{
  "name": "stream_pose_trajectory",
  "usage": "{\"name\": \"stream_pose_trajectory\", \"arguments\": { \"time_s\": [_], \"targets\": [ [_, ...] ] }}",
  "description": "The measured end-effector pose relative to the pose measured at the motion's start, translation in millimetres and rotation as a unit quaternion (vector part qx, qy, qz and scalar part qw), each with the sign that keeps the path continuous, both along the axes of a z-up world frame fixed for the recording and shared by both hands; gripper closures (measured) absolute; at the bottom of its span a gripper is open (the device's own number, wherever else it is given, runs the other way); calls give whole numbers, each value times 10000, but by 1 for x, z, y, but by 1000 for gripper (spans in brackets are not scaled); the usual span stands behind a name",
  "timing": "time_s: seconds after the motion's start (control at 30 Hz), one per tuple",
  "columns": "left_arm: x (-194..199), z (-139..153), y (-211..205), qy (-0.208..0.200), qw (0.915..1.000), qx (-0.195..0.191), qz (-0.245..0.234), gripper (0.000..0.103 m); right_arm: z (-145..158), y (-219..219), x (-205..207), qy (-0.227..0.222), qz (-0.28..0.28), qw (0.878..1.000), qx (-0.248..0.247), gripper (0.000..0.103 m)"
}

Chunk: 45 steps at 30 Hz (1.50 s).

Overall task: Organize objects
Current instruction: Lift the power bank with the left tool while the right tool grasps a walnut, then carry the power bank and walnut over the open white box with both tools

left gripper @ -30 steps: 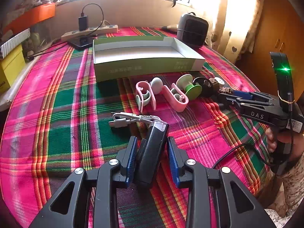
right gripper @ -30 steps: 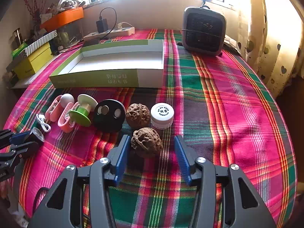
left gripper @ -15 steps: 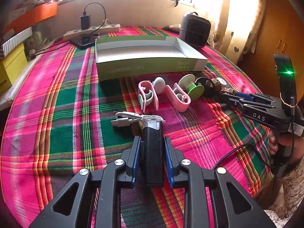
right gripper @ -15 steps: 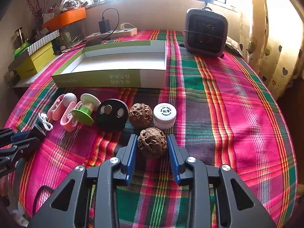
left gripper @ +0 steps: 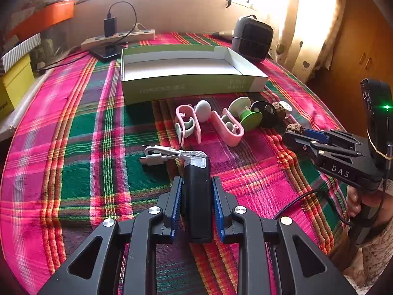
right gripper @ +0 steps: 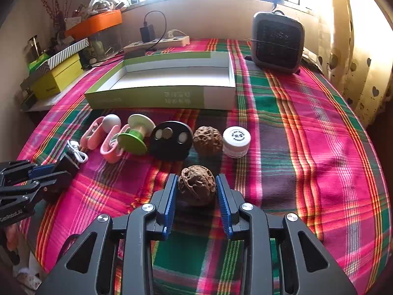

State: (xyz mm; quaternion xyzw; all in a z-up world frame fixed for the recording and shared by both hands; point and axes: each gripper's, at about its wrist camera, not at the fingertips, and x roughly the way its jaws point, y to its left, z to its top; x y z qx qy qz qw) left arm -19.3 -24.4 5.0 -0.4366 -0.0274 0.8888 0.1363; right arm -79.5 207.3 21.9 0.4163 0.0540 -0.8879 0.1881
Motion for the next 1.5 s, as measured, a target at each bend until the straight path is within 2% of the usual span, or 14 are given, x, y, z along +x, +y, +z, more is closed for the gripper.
{"name": "stream_pose_trajectory", "arguments": {
  "time_s": [0.47, 0.8, 1.5],
  "targets": [
    [-4, 11, 11, 50, 10000, -15, -53, 82, 1, -14, 7, -35, 200, 9997, -98, 70],
    [-13, 28, 6, 227, 9997, 72, 4, 82, 9, -15, 5, 37, 201, 9997, -152, 70],
    [-64, 63, -5, 541, 9983, 114, 177, 82, 46, -14, -34, 220, 151, 9990, -358, 70]
  ]
}}
